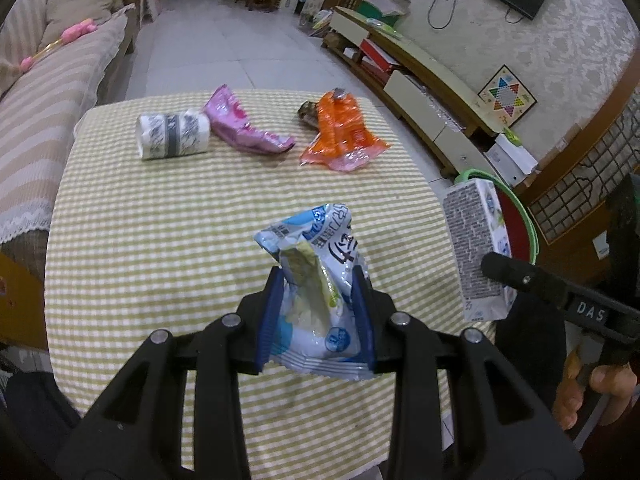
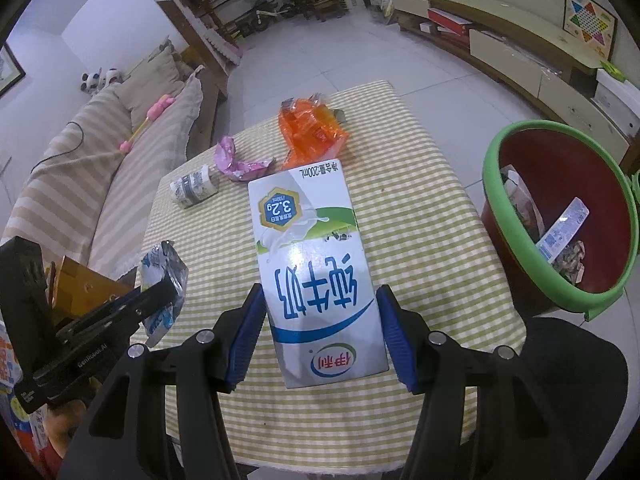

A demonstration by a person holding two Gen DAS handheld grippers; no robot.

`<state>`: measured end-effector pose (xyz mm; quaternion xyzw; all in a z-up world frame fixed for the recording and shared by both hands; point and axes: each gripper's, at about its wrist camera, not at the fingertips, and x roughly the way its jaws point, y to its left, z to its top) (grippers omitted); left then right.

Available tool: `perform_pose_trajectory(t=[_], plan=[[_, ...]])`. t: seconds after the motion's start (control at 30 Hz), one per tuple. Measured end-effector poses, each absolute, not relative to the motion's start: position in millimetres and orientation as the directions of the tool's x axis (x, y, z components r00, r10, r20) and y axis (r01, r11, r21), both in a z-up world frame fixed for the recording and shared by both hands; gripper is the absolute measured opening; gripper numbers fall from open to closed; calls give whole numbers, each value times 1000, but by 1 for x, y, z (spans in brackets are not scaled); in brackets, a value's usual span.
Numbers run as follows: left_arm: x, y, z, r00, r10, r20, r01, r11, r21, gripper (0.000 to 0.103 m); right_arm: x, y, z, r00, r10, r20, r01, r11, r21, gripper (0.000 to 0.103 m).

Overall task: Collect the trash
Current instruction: 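Lift the milk carton with the right tool while the left tool holds the wrapper, then carry the milk carton in the right tool and wrapper in the left tool over the bin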

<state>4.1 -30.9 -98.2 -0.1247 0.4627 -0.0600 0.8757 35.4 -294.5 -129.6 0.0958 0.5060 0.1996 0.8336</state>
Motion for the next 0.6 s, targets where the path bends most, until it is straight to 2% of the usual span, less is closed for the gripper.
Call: perform_pose_trajectory(t=[0.6], plan=[[25,-53,-86,577,-252,-777,49,960,-275,32,40,-328,-128,449,392,-803,-160,919,360,55]])
